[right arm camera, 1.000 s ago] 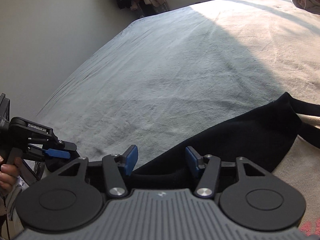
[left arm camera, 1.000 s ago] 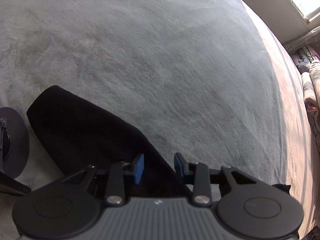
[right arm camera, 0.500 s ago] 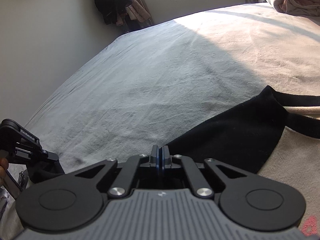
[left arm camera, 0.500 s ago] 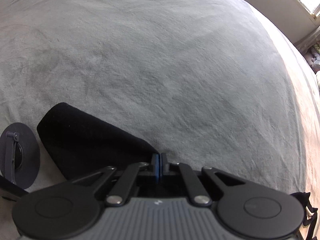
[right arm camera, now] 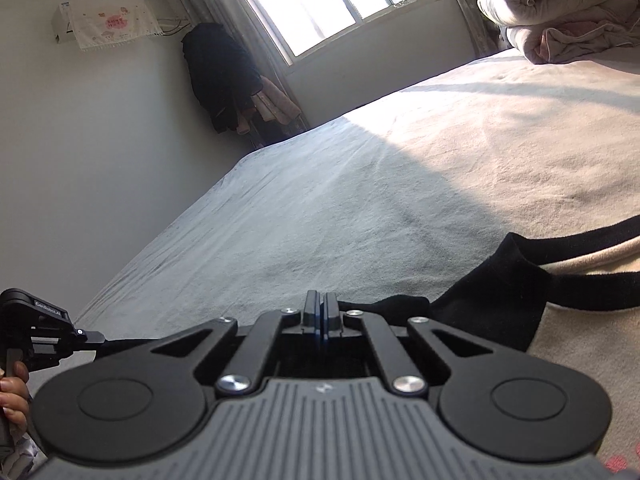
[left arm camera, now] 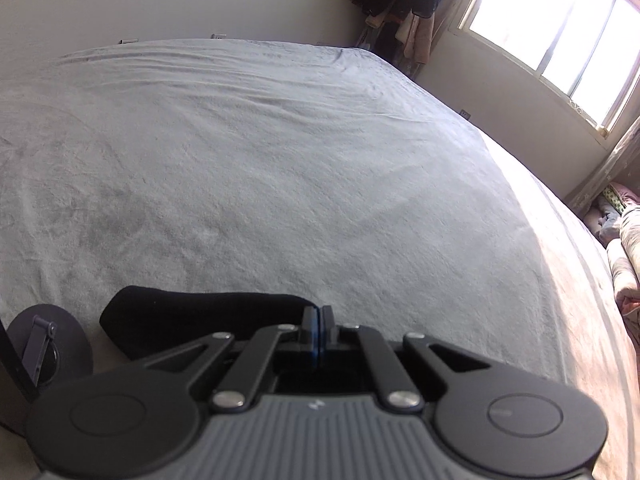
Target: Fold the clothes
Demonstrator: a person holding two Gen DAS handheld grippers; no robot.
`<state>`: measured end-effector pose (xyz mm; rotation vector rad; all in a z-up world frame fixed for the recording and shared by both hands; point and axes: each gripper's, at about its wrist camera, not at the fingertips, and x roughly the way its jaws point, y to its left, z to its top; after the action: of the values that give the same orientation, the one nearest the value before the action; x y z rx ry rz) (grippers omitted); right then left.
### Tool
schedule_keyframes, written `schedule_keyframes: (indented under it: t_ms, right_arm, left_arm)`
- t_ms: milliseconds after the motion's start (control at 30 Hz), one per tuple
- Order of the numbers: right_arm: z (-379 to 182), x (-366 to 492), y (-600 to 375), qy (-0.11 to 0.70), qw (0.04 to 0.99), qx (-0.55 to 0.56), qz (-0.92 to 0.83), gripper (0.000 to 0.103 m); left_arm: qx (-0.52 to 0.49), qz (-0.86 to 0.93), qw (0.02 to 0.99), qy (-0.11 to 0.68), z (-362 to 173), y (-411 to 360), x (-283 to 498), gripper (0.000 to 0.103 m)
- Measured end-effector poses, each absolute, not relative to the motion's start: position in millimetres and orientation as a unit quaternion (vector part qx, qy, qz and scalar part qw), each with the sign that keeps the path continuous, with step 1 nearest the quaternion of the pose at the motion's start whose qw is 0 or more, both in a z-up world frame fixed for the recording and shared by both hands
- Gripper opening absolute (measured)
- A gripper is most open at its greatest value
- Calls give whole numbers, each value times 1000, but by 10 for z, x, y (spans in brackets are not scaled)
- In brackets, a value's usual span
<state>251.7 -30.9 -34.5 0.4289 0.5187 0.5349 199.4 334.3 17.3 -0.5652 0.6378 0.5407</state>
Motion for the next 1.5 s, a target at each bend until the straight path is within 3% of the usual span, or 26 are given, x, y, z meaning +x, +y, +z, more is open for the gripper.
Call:
schedule_keyframes:
  t_ms: [67,133,167,200,233,267,533,700,833,933,967,1000,1067,1333,1500]
  right_arm:
    - [-385,2559,-299,256,904,214,269,3]
    - [-409,2582,-295,261,900,220,272,10]
    - [-404,2576,-303,261,899,221,272,15]
    - [-394,2571,-317,259,899,224,272,15]
    - [-383,2566,-331,258,899,226,273,15]
    - [-374,2562,-343,256,899,227,273,15]
    - [-379,2531,-313,259,896,226,282,16]
    - [-382,2514,-275,257,897,213,288,16]
    - [-389,2526,-288,259,895,218,290,16]
    - [-381,2521,-312,257,892,228,292,16]
    - [-378,2523,-319,257,892,231,292,16]
    - [-376,2524,-325,257,891,233,292,16]
    - [-369,2526,-334,256,890,238,292,16]
    - [-351,2531,-358,254,890,245,290,16]
    - [-355,2544,-388,257,889,252,285,16]
  left_arm:
    - [-269,258,877,302,70,3370,2072,2]
    - [-271,264,878,292,0,3397,2084,8]
    - [-274,268,878,286,-20,3410,2071,24]
    - [-278,269,879,278,-17,3417,2034,35]
    - [-278,270,881,272,-9,3417,1997,53]
    - [-271,272,884,266,11,3401,1957,58]
    - [-213,357,849,327,61,3470,2003,59]
    - [-241,375,825,347,145,3644,2162,58]
    - [-210,365,809,411,73,3665,2364,65]
    - [-205,366,799,431,-76,3601,2379,64]
    - [-194,371,803,424,-102,3551,2364,55]
    - [-181,376,808,416,-115,3488,2346,30]
    - [-159,383,818,398,-98,3353,2326,11]
    - [-201,261,890,316,233,2622,1975,9]
    - [-184,154,905,353,113,2077,1691,11]
